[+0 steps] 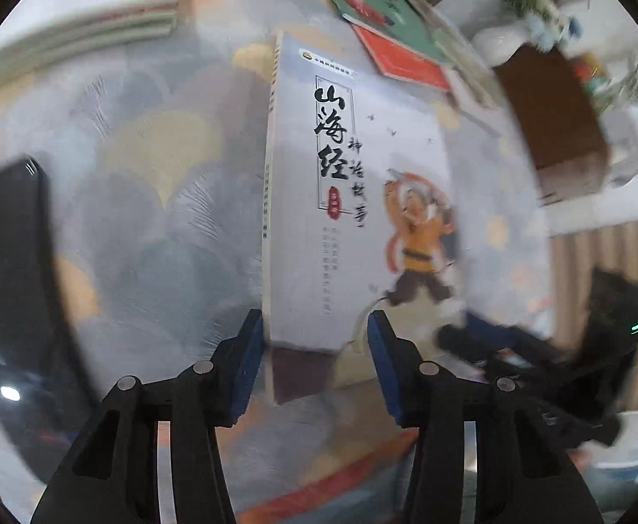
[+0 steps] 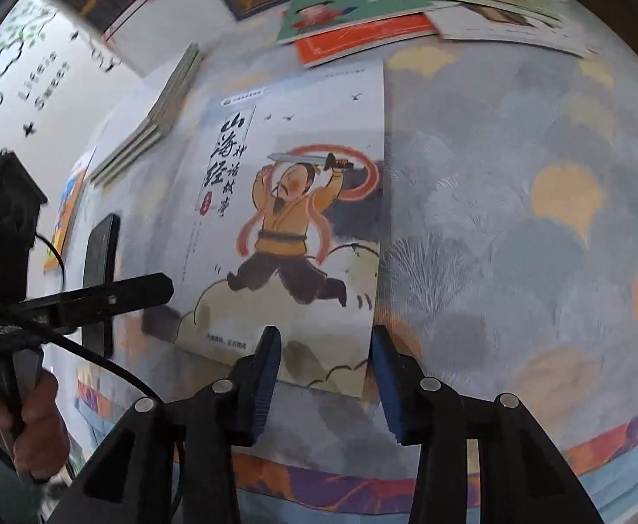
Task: Organize books
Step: 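Grasp the Shan Hai Jing book with the left gripper and lift it, then carry the Shan Hai Jing book with the left gripper and stand it in the row, then open the left gripper and move both grippers back over the rug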
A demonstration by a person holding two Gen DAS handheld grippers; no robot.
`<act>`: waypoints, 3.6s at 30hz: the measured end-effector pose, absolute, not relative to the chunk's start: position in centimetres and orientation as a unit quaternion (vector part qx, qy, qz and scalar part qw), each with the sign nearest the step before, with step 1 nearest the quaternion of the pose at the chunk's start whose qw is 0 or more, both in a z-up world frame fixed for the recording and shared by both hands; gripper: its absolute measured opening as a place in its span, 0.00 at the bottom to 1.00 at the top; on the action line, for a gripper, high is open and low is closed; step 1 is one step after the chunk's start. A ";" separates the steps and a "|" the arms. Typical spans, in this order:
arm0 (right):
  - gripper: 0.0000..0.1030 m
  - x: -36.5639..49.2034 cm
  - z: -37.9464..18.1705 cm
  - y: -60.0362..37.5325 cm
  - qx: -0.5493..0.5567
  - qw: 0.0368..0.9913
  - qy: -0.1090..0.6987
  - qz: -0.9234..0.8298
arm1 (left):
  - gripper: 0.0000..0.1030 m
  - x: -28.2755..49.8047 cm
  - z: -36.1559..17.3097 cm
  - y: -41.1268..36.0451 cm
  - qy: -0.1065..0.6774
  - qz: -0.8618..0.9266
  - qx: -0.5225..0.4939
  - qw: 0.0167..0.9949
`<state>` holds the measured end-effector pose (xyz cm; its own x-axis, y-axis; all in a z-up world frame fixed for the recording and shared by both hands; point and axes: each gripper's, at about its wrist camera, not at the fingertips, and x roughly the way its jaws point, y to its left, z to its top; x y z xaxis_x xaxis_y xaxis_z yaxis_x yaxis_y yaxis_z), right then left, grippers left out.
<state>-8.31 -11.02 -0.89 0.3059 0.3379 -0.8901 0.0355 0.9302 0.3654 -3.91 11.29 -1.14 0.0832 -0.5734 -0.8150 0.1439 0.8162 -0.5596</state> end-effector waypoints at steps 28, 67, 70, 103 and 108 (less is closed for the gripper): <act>0.48 -5.4 -5.1 -18.2 0.558 0.621 0.518 0.186 | 0.10 -0.6 -1.6 12.6 0.583 -0.344 -0.456 0.578; 0.28 14.6 6.0 11.0 0.062 0.787 0.537 0.298 | 0.11 10.1 4.9 30.5 0.471 -0.145 -0.284 0.823; 0.28 15.9 5.2 11.9 0.053 0.784 0.546 0.289 | 0.12 10.6 4.0 31.1 0.473 -0.132 -0.288 0.822; 0.55 1.4 3.8 -12.6 0.154 0.824 0.544 0.049 | 0.27 1.7 5.2 15.3 0.513 -0.204 -0.153 0.820; 0.55 1.0 2.5 -18.7 0.168 0.829 0.532 -0.041 | 0.27 1.4 1.4 6.2 0.536 -0.168 -0.069 0.825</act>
